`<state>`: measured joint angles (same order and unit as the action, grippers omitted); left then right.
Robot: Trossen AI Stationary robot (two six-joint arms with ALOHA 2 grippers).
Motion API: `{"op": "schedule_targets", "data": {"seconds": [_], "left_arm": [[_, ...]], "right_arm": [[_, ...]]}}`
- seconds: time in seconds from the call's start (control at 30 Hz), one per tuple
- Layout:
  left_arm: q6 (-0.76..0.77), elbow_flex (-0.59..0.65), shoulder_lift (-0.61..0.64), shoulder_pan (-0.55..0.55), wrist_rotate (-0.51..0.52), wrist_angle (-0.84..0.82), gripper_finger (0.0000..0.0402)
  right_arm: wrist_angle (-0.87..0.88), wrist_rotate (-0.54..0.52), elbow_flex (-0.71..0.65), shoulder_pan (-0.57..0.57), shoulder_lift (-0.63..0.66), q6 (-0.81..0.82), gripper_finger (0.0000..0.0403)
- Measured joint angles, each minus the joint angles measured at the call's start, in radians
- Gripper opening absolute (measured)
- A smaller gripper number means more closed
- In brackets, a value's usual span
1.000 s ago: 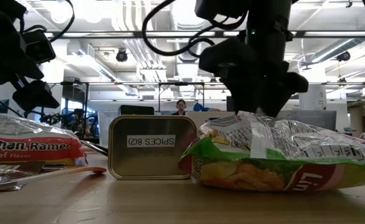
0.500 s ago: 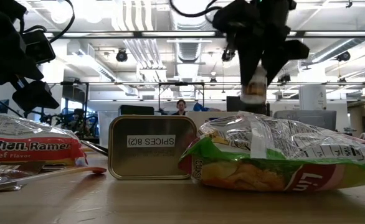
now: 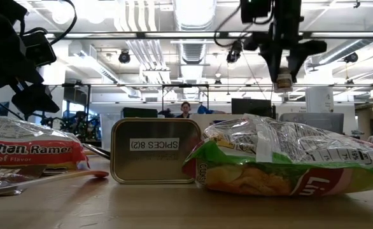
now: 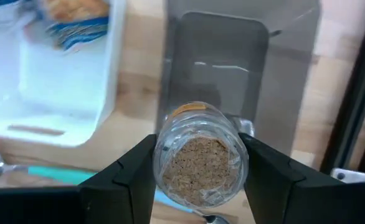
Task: Pick & Place Food Item
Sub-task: Put the left brown seasoning bottle into the black bin
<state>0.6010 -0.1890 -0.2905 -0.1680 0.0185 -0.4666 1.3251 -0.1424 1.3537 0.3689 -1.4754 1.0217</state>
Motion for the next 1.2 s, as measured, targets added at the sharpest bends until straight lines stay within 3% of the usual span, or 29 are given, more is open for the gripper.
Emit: {"op": "schedule_targets", "data": {"seconds": [0.33,0.67,1.2], "left_arm": [[0.0,0.0,0.0,0.0,0.0,-0.003,0.0363],[0.0,0.0,0.0,0.0,0.0,-0.003,0.0363],[0.0,0.0,0.0,0.0,0.0,-0.003,0.0363]], "right_arm": [[0.0,0.014,-0.037,0.176,-0.114,-0.108,0.0182],[-0.018,-0.015,-0.052,0.196,-0.222,-0.131,0.0182],[-0.1,-0.011,-0.103,0.25,-0.226,-0.257,0.0182]]}}
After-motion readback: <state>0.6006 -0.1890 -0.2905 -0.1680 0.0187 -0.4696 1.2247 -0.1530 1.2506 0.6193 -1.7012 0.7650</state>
